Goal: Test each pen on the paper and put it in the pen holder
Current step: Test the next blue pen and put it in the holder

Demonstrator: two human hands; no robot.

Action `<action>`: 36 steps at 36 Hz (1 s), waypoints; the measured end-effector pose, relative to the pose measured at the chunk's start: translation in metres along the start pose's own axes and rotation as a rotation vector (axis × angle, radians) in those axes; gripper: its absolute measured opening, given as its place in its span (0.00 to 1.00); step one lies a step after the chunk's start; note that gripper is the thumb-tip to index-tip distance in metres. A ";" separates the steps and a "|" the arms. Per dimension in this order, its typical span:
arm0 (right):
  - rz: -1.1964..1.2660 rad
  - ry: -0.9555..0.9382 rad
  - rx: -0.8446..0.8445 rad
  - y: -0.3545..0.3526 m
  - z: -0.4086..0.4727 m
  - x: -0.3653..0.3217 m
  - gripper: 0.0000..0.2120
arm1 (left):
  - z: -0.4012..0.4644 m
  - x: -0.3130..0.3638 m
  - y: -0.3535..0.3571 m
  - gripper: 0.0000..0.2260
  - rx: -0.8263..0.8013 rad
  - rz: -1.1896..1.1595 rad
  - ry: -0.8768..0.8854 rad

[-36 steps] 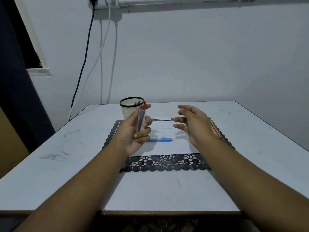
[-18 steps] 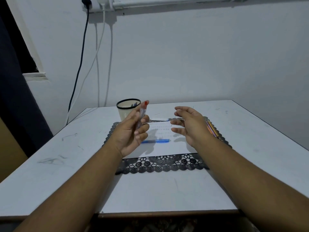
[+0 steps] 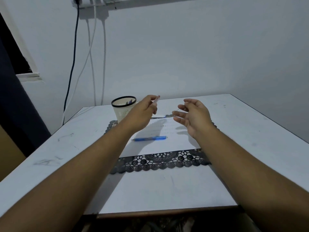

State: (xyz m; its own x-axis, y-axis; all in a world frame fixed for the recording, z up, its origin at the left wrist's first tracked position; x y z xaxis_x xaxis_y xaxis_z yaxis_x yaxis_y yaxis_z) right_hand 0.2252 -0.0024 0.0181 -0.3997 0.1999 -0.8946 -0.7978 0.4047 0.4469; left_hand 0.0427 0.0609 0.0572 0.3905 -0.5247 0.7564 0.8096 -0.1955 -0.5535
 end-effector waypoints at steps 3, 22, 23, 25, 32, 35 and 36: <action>0.050 0.010 0.012 -0.004 0.000 0.000 0.07 | 0.020 -0.008 0.010 0.09 0.004 0.286 0.006; 0.041 -0.053 -0.014 -0.015 0.016 -0.018 0.08 | 0.087 -0.050 0.054 0.22 -0.117 1.015 -0.091; 0.033 -0.058 -0.018 -0.014 0.016 -0.018 0.08 | 0.087 -0.051 0.054 0.22 -0.116 0.999 -0.078; 0.016 -0.074 -0.027 -0.012 0.016 -0.021 0.07 | 0.086 -0.047 0.052 0.20 -0.101 0.929 -0.032; -0.110 -0.108 -0.036 -0.010 0.014 -0.022 0.05 | 0.045 -0.009 0.025 0.10 -0.018 0.614 0.116; -0.185 -0.114 -0.044 -0.008 0.012 -0.019 0.05 | 0.011 0.000 0.011 0.06 -0.042 0.541 0.135; -0.205 -0.121 -0.043 -0.008 0.011 -0.018 0.05 | 0.001 0.001 0.009 0.05 -0.077 0.534 0.135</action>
State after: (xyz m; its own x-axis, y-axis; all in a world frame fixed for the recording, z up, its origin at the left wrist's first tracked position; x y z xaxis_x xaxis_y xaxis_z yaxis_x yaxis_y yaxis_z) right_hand 0.2434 0.0003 0.0312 -0.1724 0.2237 -0.9593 -0.8762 0.4102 0.2531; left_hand 0.0504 0.0596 0.0532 0.6740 -0.6681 0.3151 0.4780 0.0692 -0.8756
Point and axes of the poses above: each hand's wrist, its own z-axis towards the middle knuckle, its own y-axis out of the palm, x = y × z, the point moved 7 cm from there along z, towards the middle knuckle, and after that the axes turned 1 degree about -z, right-handed, at the moved point
